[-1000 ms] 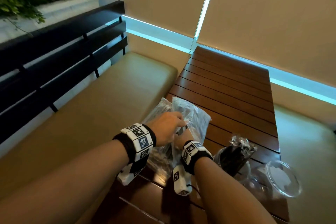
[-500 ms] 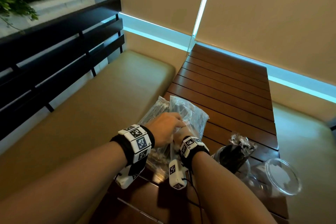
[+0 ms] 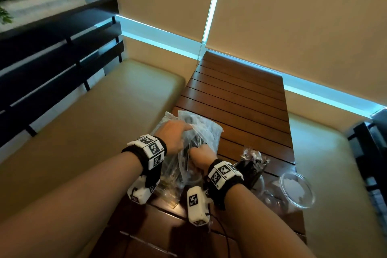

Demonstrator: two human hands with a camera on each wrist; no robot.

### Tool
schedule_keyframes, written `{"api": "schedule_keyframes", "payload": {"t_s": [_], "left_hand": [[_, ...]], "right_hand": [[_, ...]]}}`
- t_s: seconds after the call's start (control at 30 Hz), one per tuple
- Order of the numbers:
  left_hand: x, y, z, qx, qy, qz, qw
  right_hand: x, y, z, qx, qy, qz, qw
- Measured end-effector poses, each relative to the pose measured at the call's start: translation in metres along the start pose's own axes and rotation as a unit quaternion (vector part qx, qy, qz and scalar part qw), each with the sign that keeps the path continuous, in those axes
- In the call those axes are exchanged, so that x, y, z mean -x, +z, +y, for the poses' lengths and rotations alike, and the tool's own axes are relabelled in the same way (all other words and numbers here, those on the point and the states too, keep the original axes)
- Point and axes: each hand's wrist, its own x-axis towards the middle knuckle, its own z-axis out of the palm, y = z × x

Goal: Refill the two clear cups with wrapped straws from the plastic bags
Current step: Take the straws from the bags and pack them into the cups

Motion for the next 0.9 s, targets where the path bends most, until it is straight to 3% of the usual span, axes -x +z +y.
{"api": "schedule_keyframes", "payload": {"t_s": [0.17, 0.23, 0.3, 0.37, 0.5, 0.9], "left_hand": [[-0.015, 0.003, 0.004, 0.01, -0.035, 0.006, 0.999], [-0.017, 0.004, 0.008, -0.032, -0.035, -0.007, 0.999], [-0.013, 0.005, 0.016, -0.154, 0.005, -0.021, 0.988], [-0.004, 0.007, 0.029, -0.272, 0.076, -0.04, 0.958], [0.011, 0.03, 0.044, -0.35, 0.161, -0.116, 0.915], [0.035, 0.054, 0.047, -0.335, 0.256, -0.115, 0.9]], "right_hand": [[0.023, -0.012, 0.016, -0.014, -0.006, -0.039, 0.999], [0.038, -0.021, 0.024, -0.028, 0.003, -0.06, 0.998], [0.049, -0.03, 0.035, -0.038, -0.002, -0.086, 0.996], [0.058, -0.037, 0.044, -0.056, -0.003, -0.099, 0.993], [0.068, -0.048, 0.055, -0.087, 0.014, -0.125, 0.988], [0.068, -0.033, 0.067, -0.196, 0.028, -0.161, 0.967]]}}
